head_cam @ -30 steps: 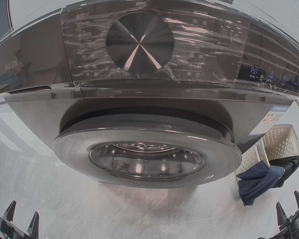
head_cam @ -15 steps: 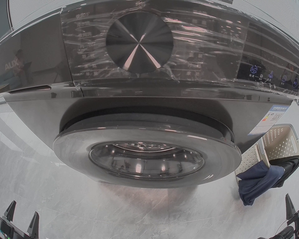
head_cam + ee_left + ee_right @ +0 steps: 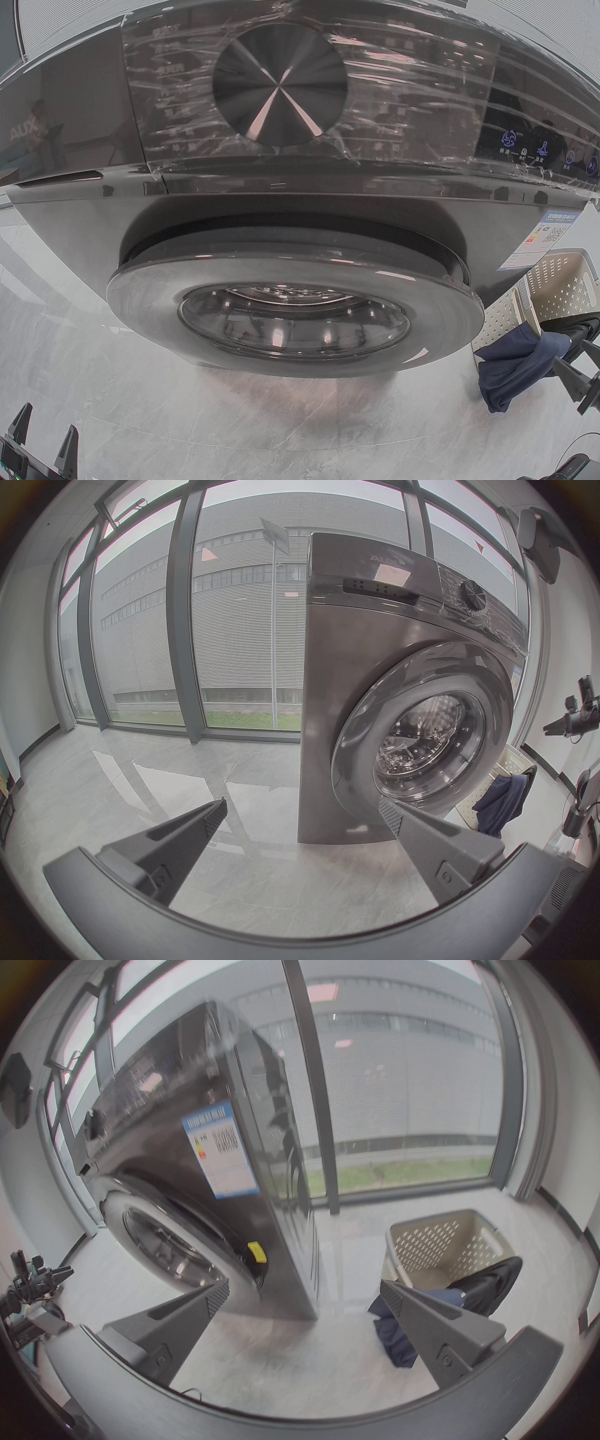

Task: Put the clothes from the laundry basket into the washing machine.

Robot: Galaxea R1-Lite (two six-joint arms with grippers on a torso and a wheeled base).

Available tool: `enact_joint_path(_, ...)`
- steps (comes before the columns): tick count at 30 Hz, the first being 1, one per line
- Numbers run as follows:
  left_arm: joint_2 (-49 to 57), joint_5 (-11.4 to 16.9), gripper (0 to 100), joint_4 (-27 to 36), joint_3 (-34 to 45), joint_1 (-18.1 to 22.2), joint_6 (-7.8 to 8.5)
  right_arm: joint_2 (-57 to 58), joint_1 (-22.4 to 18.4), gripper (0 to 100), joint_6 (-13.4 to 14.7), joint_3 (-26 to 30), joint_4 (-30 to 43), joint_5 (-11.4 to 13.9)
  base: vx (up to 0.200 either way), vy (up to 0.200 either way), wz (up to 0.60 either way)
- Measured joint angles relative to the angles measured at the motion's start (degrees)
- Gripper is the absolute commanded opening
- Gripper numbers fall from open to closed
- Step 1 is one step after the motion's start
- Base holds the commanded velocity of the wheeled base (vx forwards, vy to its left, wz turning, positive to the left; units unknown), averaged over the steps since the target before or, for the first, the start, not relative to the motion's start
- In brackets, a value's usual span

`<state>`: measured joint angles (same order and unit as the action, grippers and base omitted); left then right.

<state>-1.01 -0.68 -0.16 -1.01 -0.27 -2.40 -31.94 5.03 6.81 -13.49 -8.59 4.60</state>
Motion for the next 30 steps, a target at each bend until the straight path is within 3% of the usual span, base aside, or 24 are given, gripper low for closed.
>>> enact_joint_path(11, 0.00, 0.06, 100, 0.00, 0.00, 0.00, 0.00, -20.85, 14.06, 100, 0.57, 2.67, -10.40, -0.06, 0.000, 0.000, 0.00)
enact_joint_path(21, 0.00, 0.09, 100, 0.02, 0.00, 0.00, 0.02, -31.62, 19.10, 100, 2.07, 0.02, -24.25, -0.28, 0.000, 0.000, 0.00)
enact_joint_path(30, 0.00, 0.11, 100, 0.02, 0.00, 0.00, 0.00, -41.92, 23.87, 100, 3.00, -2.23, -35.11, -3.16, 0.000, 0.000, 0.00)
